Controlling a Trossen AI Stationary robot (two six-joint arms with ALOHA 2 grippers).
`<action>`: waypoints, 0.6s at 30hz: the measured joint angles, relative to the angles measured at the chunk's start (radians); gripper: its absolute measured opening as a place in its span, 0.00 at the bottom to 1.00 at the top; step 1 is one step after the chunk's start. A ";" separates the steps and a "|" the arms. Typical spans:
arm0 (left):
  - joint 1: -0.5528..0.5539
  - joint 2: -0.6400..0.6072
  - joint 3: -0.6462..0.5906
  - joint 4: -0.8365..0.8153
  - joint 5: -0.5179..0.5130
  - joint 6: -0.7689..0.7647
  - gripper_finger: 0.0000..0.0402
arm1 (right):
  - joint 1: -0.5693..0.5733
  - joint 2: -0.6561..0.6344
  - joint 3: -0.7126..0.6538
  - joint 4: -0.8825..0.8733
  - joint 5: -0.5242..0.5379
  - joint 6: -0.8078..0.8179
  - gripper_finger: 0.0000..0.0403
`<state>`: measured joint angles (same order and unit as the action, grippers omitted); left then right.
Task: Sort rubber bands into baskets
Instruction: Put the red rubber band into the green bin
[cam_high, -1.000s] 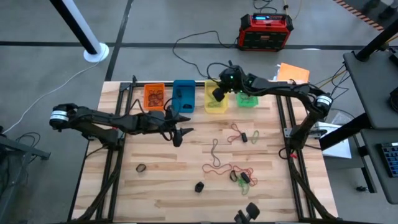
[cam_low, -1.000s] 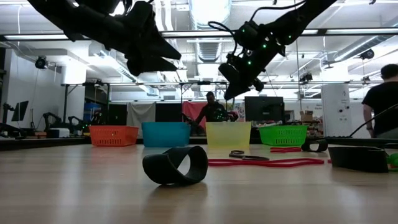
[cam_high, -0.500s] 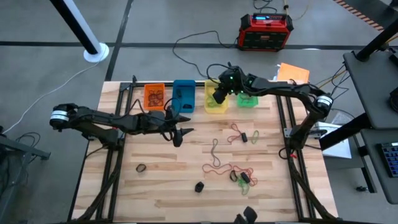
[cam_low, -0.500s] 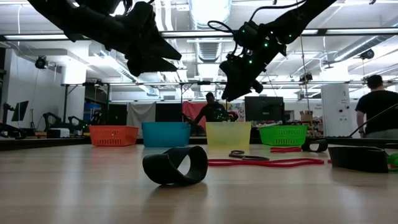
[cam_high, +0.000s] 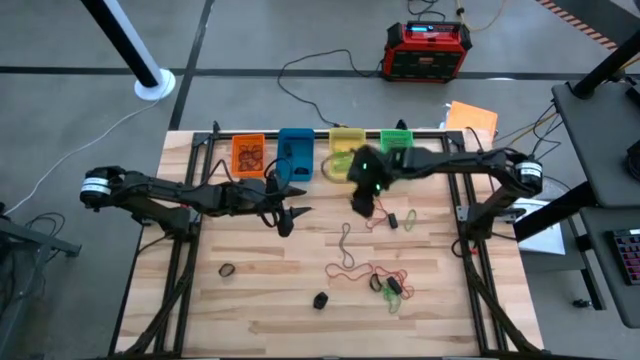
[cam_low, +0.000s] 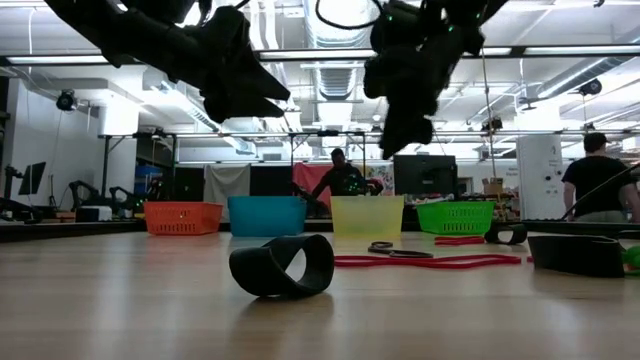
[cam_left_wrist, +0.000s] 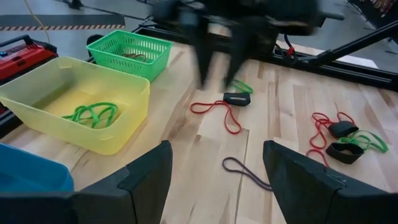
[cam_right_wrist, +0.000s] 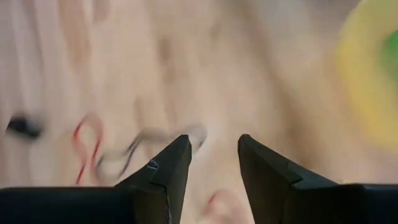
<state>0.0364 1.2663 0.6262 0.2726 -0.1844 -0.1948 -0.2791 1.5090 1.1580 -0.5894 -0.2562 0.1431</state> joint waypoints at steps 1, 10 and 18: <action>0.000 0.000 0.000 0.000 0.000 0.004 0.58 | 0.026 0.000 0.000 -0.040 0.000 0.018 0.32; 0.000 0.000 0.000 0.001 0.001 0.048 0.58 | 0.185 0.000 -0.002 -0.347 0.218 -0.055 0.31; 0.000 -0.005 0.000 0.001 0.019 0.108 0.58 | 0.203 0.002 -0.102 -0.251 0.354 -0.300 0.36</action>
<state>0.0364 1.2617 0.6258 0.2733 -0.1654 -0.0866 -0.0758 1.5112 1.0557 -0.8401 0.0982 -0.1564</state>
